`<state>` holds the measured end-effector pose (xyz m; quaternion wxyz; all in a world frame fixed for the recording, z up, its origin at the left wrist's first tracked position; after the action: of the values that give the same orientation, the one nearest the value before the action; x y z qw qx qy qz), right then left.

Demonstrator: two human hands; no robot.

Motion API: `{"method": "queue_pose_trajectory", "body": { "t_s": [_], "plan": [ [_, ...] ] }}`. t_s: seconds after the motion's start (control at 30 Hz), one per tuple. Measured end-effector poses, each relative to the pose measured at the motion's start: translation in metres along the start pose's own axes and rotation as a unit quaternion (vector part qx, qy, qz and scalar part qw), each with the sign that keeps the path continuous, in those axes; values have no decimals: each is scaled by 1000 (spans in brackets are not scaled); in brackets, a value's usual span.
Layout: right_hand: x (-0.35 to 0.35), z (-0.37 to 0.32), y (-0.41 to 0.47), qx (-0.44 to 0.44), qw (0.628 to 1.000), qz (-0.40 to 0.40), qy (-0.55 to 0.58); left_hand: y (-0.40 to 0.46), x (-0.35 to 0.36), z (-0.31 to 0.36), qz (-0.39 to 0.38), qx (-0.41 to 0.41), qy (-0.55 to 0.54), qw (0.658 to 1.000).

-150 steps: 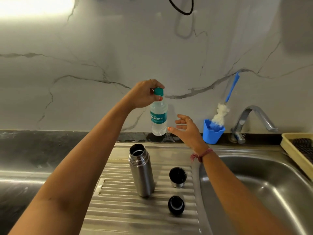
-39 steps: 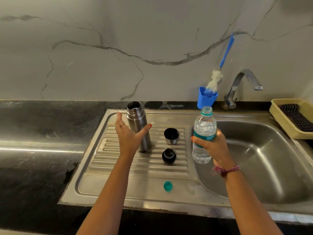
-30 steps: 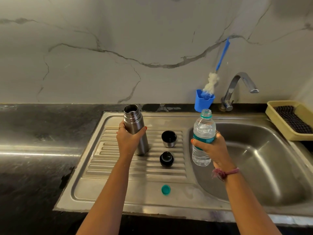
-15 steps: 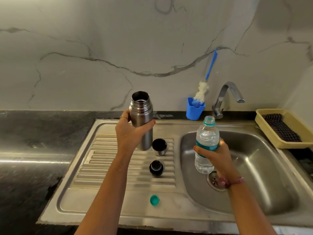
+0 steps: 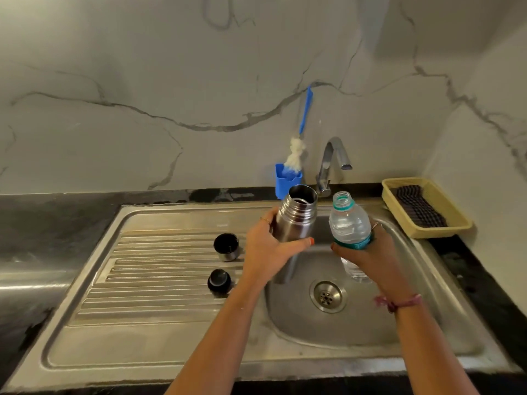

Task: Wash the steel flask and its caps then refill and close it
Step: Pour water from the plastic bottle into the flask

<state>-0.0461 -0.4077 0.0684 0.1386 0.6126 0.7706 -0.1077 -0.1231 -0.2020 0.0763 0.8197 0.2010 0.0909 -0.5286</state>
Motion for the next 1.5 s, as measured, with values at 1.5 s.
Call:
{"method": "queue_pose_trajectory", "body": {
  "t_s": [1.5],
  "plan": [
    [-90, -36, 13, -301, 853, 114, -411, -24, 76, -19, -10, -11, 6, 1000]
  ]
}}
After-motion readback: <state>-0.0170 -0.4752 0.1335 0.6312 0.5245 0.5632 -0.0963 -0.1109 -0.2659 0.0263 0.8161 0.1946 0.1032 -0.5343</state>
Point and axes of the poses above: each hand's wrist, its own y-axis towards the middle knuckle, its own x-axis out of the palm, z = x × y, the point moved 7 cm from there along y, towards the middle knuckle, and after that the axes turned 7 degrees about x, right-handed, at the moved point
